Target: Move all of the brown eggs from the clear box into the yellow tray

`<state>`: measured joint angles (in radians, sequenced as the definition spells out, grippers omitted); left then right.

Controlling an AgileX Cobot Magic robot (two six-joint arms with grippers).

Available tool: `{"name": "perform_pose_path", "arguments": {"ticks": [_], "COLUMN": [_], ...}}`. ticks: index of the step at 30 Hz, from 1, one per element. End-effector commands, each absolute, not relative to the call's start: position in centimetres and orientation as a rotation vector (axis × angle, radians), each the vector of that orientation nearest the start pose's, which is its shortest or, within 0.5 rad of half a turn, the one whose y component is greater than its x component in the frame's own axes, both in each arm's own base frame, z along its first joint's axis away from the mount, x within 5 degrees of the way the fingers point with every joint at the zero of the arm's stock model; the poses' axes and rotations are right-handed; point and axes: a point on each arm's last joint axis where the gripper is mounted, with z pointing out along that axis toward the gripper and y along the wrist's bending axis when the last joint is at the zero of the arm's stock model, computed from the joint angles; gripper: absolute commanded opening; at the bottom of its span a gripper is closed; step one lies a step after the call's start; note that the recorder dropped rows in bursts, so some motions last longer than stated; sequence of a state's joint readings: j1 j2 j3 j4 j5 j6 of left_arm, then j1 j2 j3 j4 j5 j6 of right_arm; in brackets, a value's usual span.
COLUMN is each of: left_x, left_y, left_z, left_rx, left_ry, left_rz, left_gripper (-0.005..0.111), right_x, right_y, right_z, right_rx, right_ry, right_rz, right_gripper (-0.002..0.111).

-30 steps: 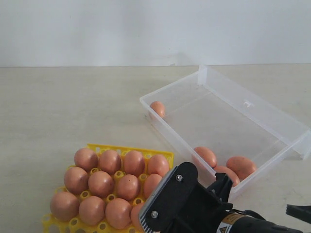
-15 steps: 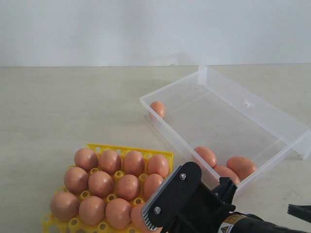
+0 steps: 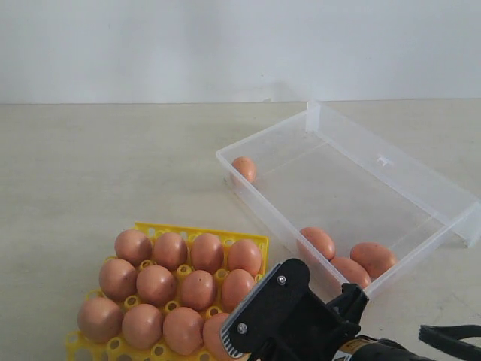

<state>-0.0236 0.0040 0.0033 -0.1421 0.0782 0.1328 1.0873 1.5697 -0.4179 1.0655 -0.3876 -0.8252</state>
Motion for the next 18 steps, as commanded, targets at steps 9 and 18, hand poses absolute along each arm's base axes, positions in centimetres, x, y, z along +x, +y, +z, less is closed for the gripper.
{"name": "perform_pose_path", "arguments": {"ticks": [9, 18], "left_x": [5.6, 5.6], "left_y": [-0.2, -0.2], "left_z": [20.7, 20.7], "left_rx": [0.011, 0.011], "left_ry": [1.556, 1.556], "left_rz": [-0.041, -0.041], "left_gripper": [0.004, 0.004], "right_x": [13.4, 14.3], "right_y": [20.0, 19.3], "right_z": [13.4, 15.5], "right_rx": [-0.901, -0.744], "right_ry": [2.181, 2.084], "right_rz": [0.286, 0.244], "right_gripper": [0.0, 0.0]}}
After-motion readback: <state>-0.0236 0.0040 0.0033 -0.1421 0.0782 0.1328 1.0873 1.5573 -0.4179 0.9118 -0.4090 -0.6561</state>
